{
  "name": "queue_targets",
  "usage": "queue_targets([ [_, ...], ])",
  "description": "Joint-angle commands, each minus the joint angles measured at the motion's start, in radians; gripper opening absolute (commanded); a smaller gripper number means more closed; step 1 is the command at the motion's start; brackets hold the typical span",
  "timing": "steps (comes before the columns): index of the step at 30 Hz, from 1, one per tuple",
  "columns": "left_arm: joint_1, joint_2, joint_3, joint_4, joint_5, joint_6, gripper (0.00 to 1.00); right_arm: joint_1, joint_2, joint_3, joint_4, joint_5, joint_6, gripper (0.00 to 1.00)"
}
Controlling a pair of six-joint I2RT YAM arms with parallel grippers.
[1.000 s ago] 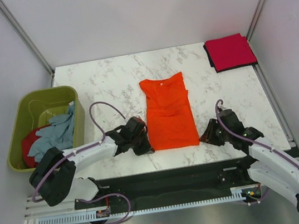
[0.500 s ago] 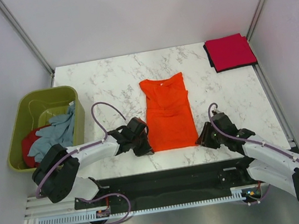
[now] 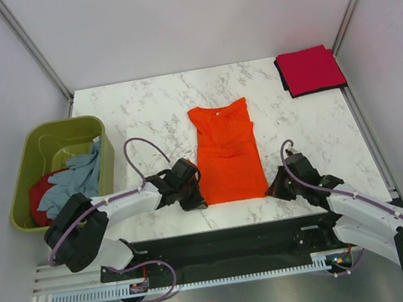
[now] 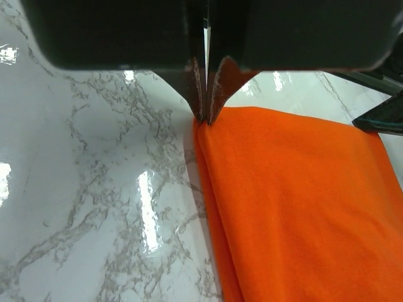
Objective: Fold and stack the t-shirts
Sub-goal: Fold the tshirt
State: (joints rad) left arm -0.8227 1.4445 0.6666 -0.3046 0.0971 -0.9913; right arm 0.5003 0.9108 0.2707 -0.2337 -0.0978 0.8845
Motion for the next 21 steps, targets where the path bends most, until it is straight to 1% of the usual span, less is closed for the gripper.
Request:
queue_targets([
  [1, -0.007, -0.045, 0.004, -0.001, -0.027, 0.031, 0.02, 0.004, -0.045, 0.012, -0.019, 0.024, -0.018, 0.00],
  [7, -0.035, -0.153, 0.028, -0.062, -0.062, 0.008, 0.02, 0.010, -0.185, 0.050, -0.143, 0.030, -0.019, 0.00],
  [10, -0.052, -0.174, 0.048, -0.091, -0.068, 0.003, 0.02, 0.015, -0.263, 0.082, -0.205, 0.041, -0.018, 0.00],
  [14, -0.067, -0.194, 0.082, -0.131, -0.076, -0.003, 0.02, 0.015, -0.308, 0.130, -0.283, 0.049, -0.022, 0.00],
  [17, -0.069, -0.211, 0.126, -0.177, -0.094, -0.004, 0.02, 0.015, -0.339, 0.191, -0.328, 0.082, -0.036, 0.00],
  [19, -0.067, -0.210, 0.174, -0.198, -0.118, 0.008, 0.02, 0.015, -0.337, 0.229, -0.332, 0.125, -0.051, 0.00],
  [21, -0.062, -0.190, 0.214, -0.226, -0.135, 0.025, 0.02, 0.015, -0.291, 0.271, -0.326, 0.154, -0.077, 0.00],
])
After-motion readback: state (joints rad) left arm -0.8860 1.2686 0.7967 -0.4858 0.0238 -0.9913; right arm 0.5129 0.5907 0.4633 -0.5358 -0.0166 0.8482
